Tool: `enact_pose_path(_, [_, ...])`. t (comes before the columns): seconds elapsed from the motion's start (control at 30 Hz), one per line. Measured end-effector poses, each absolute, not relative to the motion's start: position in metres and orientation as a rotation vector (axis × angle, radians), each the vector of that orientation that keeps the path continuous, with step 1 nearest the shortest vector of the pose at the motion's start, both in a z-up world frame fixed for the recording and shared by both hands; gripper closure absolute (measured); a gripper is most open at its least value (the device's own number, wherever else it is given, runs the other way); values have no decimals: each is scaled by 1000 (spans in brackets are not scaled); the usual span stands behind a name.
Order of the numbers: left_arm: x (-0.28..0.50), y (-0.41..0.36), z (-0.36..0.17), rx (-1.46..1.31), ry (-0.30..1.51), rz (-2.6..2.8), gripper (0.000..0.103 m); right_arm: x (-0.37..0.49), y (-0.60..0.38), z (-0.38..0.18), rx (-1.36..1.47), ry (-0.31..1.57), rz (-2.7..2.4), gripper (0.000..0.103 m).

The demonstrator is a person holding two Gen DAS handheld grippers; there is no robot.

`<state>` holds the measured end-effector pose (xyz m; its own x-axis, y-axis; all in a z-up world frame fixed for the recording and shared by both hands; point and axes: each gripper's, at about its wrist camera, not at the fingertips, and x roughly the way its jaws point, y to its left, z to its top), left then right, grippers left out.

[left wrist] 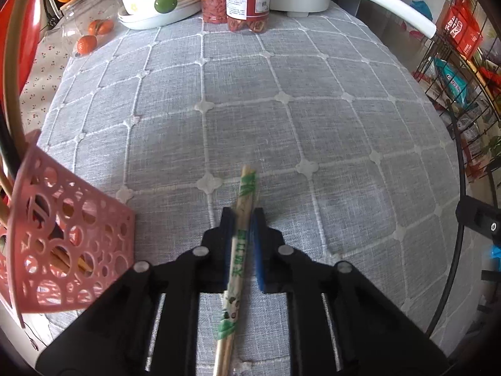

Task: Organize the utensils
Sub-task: 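Grasp another black chopstick with the right tool while the left tool grasps a paper-wrapped chopstick, then lower the black and paper-wrapped chopsticks into the pink basket and open both tools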

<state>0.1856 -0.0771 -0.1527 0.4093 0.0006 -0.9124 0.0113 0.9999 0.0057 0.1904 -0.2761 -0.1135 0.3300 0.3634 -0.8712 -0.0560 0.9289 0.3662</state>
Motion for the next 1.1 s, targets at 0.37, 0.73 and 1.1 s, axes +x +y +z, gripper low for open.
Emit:
enact_pose_path(0.37, [155, -96, -122, 95, 1067, -109, 92, 180, -274, -83, 301, 1119, 291, 97])
enact_pose_path(0.73, [97, -95, -50, 111, 874, -259, 92, 153, -268, -36, 301, 978, 314, 97])
enact_pose_path(1.1, [48, -54, 21, -10, 571, -352, 92, 129, -262, 11, 251, 804, 351, 97])
